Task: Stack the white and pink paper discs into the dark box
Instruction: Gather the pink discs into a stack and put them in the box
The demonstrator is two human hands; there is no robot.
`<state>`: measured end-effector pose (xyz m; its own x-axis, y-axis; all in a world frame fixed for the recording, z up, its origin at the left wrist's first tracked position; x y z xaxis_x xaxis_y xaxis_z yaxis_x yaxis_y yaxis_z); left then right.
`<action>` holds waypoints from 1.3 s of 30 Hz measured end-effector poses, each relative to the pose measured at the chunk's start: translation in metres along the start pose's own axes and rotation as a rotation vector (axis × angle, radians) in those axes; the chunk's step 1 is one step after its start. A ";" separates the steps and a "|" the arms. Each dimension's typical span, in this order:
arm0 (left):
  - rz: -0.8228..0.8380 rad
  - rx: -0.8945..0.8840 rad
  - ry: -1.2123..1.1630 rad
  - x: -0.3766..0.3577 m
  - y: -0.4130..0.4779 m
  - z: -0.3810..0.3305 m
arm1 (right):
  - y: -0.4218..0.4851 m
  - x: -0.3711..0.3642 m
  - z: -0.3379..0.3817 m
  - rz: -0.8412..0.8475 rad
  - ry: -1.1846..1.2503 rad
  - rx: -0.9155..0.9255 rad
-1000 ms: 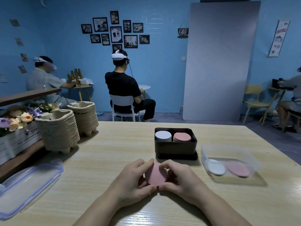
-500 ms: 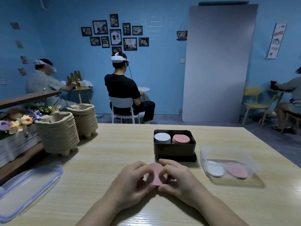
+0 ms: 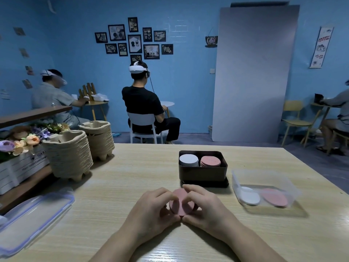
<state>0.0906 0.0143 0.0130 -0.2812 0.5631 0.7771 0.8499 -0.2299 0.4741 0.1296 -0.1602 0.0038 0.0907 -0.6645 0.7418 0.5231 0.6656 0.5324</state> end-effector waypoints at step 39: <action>0.140 0.275 -0.039 0.016 -0.026 0.049 | -0.005 0.008 -0.005 -0.009 0.040 -0.117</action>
<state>0.0860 0.0682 -0.0067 -0.1403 0.5722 0.8080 0.9693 -0.0871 0.2300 0.1317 -0.1699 0.0050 0.1178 -0.6850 0.7190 0.6189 0.6168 0.4863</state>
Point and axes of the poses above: each hand's wrist, its own y-axis towards the middle knuckle, its own x-axis out of the back of the hand, z = x × y, the point moved 6 cm from there along y, towards the middle knuckle, and after that the axes turned 11 degrees about x, right-handed, at the moved point
